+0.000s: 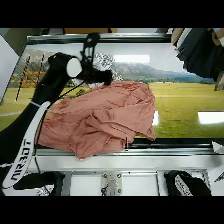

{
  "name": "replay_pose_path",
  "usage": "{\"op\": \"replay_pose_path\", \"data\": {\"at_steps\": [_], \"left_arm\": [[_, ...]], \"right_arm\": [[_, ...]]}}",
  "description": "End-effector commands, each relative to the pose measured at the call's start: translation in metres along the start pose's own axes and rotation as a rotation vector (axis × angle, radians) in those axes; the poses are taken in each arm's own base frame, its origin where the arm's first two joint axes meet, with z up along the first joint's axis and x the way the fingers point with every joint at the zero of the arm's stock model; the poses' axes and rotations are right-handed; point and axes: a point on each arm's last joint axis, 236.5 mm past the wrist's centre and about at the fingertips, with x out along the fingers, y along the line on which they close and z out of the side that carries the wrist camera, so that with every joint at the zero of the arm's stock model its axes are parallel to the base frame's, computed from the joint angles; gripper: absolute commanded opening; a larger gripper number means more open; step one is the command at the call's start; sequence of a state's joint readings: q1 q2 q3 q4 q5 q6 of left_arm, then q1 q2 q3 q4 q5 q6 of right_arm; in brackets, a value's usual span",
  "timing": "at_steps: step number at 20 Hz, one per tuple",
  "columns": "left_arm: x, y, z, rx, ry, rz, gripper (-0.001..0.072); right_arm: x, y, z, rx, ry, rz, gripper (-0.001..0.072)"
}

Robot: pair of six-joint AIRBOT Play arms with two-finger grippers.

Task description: Fold the clothes and pants, and hang the long-sleeved shirts on hangers.

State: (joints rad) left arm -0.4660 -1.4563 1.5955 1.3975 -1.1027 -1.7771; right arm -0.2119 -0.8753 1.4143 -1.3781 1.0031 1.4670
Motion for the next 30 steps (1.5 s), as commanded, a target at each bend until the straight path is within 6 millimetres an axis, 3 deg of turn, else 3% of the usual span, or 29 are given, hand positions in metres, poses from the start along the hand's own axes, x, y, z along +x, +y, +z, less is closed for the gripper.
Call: {"op": "replay_pose_path", "data": {"at_steps": [1,3,5,13,18,21,24,26,30], "left_arm": [[0.018,0.044,-0.081,-0.223,0.166,-0.026,0.0551],[0.044,0.046,-0.116,-0.278,0.215,-0.052,0.0551],[0.061,0.051,-0.138,-0.294,0.240,-0.035,0.0551],[0.099,0.026,-0.155,-0.237,0.372,-0.036,0.0550],[0.094,0.028,-0.174,-0.146,0.468,-0.035,0.0550],[0.067,0.055,-0.153,-0.149,0.384,0.016,0.0551],[0.042,0.081,-0.139,-0.229,0.299,0.035,0.0551],[0.047,0.089,-0.152,-0.303,0.298,0.016,0.0551],[0.074,0.062,-0.169,-0.416,0.341,-0.138,0.0552]], "right_arm": [[0.003,0.002,-0.018,0.013,0.066,0.014,0.0008],[0.005,0.003,-0.026,0.015,0.093,0.016,0.0008],[0.004,0.003,-0.030,0.015,0.110,0.017,0.0008],[0.002,0.004,-0.052,0.013,0.199,0.023,0.0008],[0.014,0.003,-0.098,0.030,0.316,0.027,0.0008],[0.021,0.002,-0.123,0.042,0.372,0.028,0.0008],[0.023,0.002,-0.131,0.047,0.391,0.031,0.0008],[0.023,0.002,-0.132,0.048,0.394,0.031,0.0008],[0.024,0.004,-0.132,0.052,0.394,0.038,0.0008]]}}
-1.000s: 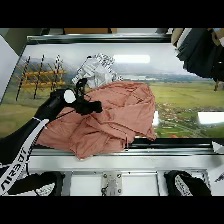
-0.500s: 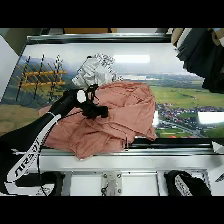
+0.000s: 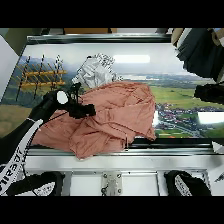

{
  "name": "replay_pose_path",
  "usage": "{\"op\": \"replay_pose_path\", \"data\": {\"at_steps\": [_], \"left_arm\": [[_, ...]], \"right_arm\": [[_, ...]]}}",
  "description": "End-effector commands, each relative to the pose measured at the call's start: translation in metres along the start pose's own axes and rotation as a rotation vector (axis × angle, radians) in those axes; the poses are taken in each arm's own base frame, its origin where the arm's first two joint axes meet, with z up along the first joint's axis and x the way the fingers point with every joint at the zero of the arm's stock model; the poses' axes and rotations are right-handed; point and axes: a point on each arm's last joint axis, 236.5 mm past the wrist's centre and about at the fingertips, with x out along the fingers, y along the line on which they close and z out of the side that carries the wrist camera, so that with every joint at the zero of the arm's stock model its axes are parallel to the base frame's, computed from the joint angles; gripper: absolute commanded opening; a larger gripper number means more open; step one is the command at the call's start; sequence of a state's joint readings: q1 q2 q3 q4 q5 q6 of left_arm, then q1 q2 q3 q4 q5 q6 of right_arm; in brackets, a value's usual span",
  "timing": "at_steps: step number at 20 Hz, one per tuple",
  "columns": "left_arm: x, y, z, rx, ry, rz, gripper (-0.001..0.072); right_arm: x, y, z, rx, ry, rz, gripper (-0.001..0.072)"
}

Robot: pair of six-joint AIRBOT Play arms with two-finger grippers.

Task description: Fold the clothes and pants, and hang the long-sleeved shirts on hangers.

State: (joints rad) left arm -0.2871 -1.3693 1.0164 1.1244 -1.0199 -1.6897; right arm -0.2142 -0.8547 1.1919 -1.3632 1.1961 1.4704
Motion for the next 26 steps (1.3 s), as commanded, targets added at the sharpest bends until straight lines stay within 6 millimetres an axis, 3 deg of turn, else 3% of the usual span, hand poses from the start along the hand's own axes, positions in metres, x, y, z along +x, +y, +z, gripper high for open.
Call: {"op": "replay_pose_path", "data": {"at_steps": [1,5,6,7,9,10,11,12,13,15,18,20,21,26], "left_arm": [[0.018,-0.023,-0.005,-0.069,0.033,-0.156,0.0552],[0.024,-0.058,0.001,-0.015,0.049,-0.234,0.0549],[0.024,-0.062,0.003,0.002,0.047,-0.233,0.0388],[0.021,-0.063,0.006,0.026,0.038,-0.222,0.0005],[0.006,-0.062,0.020,0.075,-0.010,-0.199,0.0011],[-0.006,-0.060,0.028,0.102,-0.040,-0.184,0.0011],[-0.014,-0.061,0.031,0.127,-0.059,-0.173,0.0011],[-0.023,-0.060,0.036,0.150,-0.078,-0.157,0.0010],[-0.027,-0.060,0.038,0.162,-0.087,-0.150,0.0011],[-0.028,-0.061,0.039,0.163,-0.092,-0.150,0.0011],[-0.028,-0.060,0.039,0.163,-0.092,-0.149,0.0011],[-0.028,-0.060,0.039,0.164,-0.092,-0.149,0.0011],[-0.028,-0.060,0.039,0.164,-0.092,-0.149,0.0011],[-0.028,-0.060,0.039,0.163,-0.092,-0.149,0.0011]], "right_arm": [[0.001,0.001,-0.002,0.003,0.005,0.006,0.0008],[0.008,0.000,-0.013,0.008,0.039,0.005,0.0009],[0.015,-0.002,-0.023,0.014,0.068,0.005,0.0009],[0.026,-0.004,-0.040,0.024,0.114,0.006,0.0009],[0.053,-0.008,-0.090,0.050,0.243,0.010,0.0021],[0.067,-0.009,-0.120,0.067,0.319,0.013,0.0168],[0.080,-0.008,-0.156,0.090,0.409,0.024,0.0520],[0.089,-0.005,-0.187,0.104,0.486,0.045,0.0710],[0.096,0.006,-0.215,0.106,0.552,0.092,0.0699],[0.102,0.031,-0.254,0.062,0.628,0.174,0.0555],[0.098,0.056,-0.285,-0.064,0.707,0.177,0.0554],[0.100,0.061,-0.292,-0.124,0.710,0.101,0.0551],[0.103,0.063,-0.291,-0.133,0.683,0.051,0.0516],[0.124,0.068,-0.272,-0.038,0.510,-0.122,0.0495]]}}
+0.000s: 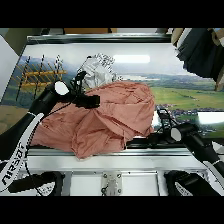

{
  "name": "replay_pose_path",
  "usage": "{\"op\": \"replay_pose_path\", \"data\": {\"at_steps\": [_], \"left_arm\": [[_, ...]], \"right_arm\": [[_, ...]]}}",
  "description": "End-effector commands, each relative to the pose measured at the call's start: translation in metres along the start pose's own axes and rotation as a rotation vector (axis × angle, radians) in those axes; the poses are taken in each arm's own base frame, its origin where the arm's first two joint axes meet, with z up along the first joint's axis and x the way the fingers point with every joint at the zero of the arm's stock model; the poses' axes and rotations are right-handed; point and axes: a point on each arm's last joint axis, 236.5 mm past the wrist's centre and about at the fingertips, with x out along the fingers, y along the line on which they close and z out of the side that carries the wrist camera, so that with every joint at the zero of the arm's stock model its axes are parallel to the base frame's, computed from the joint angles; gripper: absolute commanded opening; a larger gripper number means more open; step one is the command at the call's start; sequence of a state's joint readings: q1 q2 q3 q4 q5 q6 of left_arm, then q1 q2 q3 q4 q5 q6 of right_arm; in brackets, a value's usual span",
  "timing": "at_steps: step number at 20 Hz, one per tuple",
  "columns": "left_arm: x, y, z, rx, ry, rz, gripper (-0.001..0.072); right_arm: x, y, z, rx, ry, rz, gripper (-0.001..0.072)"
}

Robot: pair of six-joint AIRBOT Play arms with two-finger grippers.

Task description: Fold the clothes and pants, and hang the long-sleeved shirts on hangers.

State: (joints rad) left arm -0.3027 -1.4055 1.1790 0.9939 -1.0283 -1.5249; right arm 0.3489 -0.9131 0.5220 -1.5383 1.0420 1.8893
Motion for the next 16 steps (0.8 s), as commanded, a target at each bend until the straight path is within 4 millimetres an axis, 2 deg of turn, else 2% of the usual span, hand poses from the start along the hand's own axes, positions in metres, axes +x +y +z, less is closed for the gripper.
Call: {"op": "replay_pose_path", "data": {"at_steps": [1,3,6,10,14,15,16], "left_arm": [[-0.001,0.000,0.001,0.001,-0.003,0.001,0.0011],[-0.001,0.000,0.001,0.001,-0.003,0.001,0.0011],[-0.001,0.000,0.001,0.001,-0.004,0.001,0.0011],[-0.001,0.000,0.001,0.001,-0.004,0.001,0.0011],[-0.001,0.000,0.001,0.001,-0.003,0.001,0.0010],[-0.001,0.000,0.001,0.001,-0.002,0.001,0.0011],[-0.001,0.000,0.001,0.000,-0.002,0.001,0.0011]], "right_arm": [[0.006,-0.008,0.018,0.133,-0.106,-0.112,0.0496],[0.011,-0.019,0.021,0.174,-0.114,-0.163,0.0496],[0.021,-0.009,0.035,0.195,-0.152,-0.124,0.0495],[0.033,-0.008,0.035,0.232,-0.139,-0.126,0.0495],[0.039,-0.016,0.035,0.252,-0.133,-0.166,0.0492],[0.038,-0.018,0.036,0.250,-0.139,-0.172,0.0420],[0.038,-0.018,0.036,0.248,-0.141,-0.172,0.0221]]}}
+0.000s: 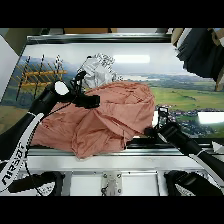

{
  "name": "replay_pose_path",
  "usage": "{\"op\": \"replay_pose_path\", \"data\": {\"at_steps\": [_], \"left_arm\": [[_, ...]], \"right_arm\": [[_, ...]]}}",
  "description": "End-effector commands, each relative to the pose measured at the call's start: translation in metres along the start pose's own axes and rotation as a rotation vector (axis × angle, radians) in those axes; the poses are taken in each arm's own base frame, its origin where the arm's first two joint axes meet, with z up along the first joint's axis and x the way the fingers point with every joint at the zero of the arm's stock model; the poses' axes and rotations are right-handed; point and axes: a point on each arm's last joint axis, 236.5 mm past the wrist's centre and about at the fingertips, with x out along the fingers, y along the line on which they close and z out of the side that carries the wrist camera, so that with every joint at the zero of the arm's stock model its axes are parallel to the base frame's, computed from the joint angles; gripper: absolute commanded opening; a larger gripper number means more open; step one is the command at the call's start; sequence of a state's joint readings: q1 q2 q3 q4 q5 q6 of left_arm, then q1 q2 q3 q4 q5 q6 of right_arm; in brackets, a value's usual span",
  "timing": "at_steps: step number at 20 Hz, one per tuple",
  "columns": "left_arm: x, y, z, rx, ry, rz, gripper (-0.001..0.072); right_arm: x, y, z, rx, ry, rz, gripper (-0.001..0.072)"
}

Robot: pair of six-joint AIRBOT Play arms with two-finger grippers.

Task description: Fold the clothes and pants, and hang the long-sleeved shirts on hangers.

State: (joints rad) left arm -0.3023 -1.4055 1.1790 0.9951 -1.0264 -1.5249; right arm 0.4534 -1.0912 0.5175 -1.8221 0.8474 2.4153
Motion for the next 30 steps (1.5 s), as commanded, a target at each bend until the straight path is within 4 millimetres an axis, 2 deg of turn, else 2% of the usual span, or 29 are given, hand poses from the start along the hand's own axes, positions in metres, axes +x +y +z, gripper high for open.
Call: {"op": "replay_pose_path", "data": {"at_steps": [1,2,3,4,5,6,7,8,9,10,11,12,13,15,16,17,18,20,21,22,23,24,25,27,29,30], "left_arm": [[-0.001,0.000,0.000,0.000,0.000,0.000,0.0010],[-0.001,0.000,0.000,0.000,0.000,0.000,0.0011],[-0.001,0.000,0.000,0.000,0.001,-0.001,0.0011],[-0.004,-0.003,-0.001,0.006,0.007,-0.004,0.0011],[-0.012,-0.010,0.002,0.021,0.006,-0.013,0.0010],[-0.025,-0.022,0.010,0.049,-0.006,-0.027,0.0010],[-0.048,-0.041,0.024,0.092,-0.047,-0.048,0.0010],[-0.080,-0.067,0.042,0.147,-0.117,-0.076,0.0011],[-0.115,-0.099,0.056,0.210,-0.196,-0.117,0.0010],[-0.157,-0.131,0.069,0.268,-0.294,-0.159,0.0010],[-0.203,-0.171,0.074,0.346,-0.397,-0.217,0.0010],[-0.251,-0.206,0.074,0.429,-0.504,-0.253,0.0010],[-0.291,-0.238,0.065,0.504,-0.587,-0.293,0.0010],[-0.364,-0.292,0.037,0.630,-0.737,-0.387,0.0010],[-0.393,-0.310,0.022,0.666,-0.806,-0.434,0.0009],[-0.416,-0.321,0.009,0.687,-0.865,-0.471,0.0010],[-0.431,-0.323,0.002,0.690,-0.911,-0.487,0.0010],[-0.452,-0.313,-0.008,0.669,-0.997,-0.462,0.0009],[-0.457,-0.306,-0.011,0.642,-1.013,-0.451,0.0009],[-0.456,-0.296,-0.011,0.612,-1.019,-0.421,0.0009],[-0.447,-0.284,-0.007,0.576,-1.002,-0.379,0.0010],[-0.427,-0.265,0.001,0.530,-0.958,-0.308,0.0009],[-0.395,-0.241,0.011,0.482,-0.883,-0.212,0.0009],[-0.314,-0.183,0.022,0.409,-0.649,-0.010,0.0010],[-0.222,-0.117,0.012,0.322,-0.323,0.140,0.0010],[-0.186,-0.085,0.005,0.304,-0.184,0.201,0.0011]], "right_arm": [[0.002,-0.002,0.003,0.010,-0.013,-0.012,0.0183],[0.002,-0.002,0.003,0.010,-0.013,-0.013,0.0182],[0.002,-0.004,0.002,0.007,-0.009,-0.021,0.0140],[0.001,-0.007,0.004,-0.016,-0.011,-0.033,0.0005],[-0.006,-0.011,0.012,-0.049,-0.025,-0.043,0.0006],[-0.022,-0.014,0.031,-0.089,-0.064,-0.040,0.0006],[-0.047,-0.014,0.059,-0.122,-0.129,-0.021,0.0005],[-0.089,-0.016,0.096,-0.142,-0.224,0.010,0.0005],[-0.145,-0.019,0.132,-0.134,-0.331,0.045,0.0005],[-0.205,-0.025,0.160,-0.122,-0.436,0.075,0.0004],[-0.275,-0.032,0.181,-0.114,-0.548,0.111,0.0004],[-0.338,-0.037,0.191,-0.116,-0.647,0.144,0.0004],[-0.403,-0.040,0.192,-0.122,-0.748,0.198,0.0004],[-0.503,-0.043,0.177,-0.117,-0.918,0.331,0.0003],[-0.538,-0.046,0.166,-0.112,-0.978,0.384,0.0004],[-0.562,-0.051,0.154,-0.109,-1.020,0.419,0.0004],[-0.578,-0.053,0.143,-0.107,-1.047,0.453,0.0003],[-0.584,-0.059,0.127,-0.068,-1.036,0.492,0.0003],[-0.578,-0.058,0.122,-0.059,-1.000,0.502,0.0003],[-0.571,-0.054,0.116,-0.063,-0.960,0.512,0.0004],[-0.560,-0.047,0.112,-0.070,-0.903,0.526,0.0004],[-0.539,-0.033,0.110,-0.095,-0.818,0.537,0.0004],[-0.515,-0.019,0.110,-0.121,-0.729,0.540,0.0004],[-0.455,0.010,0.110,-0.220,-0.528,0.520,0.0004],[-0.383,0.032,0.115,-0.332,-0.334,0.461,0.0004],[-0.349,0.035,0.121,-0.353,-0.257,0.413,0.0004]]}}
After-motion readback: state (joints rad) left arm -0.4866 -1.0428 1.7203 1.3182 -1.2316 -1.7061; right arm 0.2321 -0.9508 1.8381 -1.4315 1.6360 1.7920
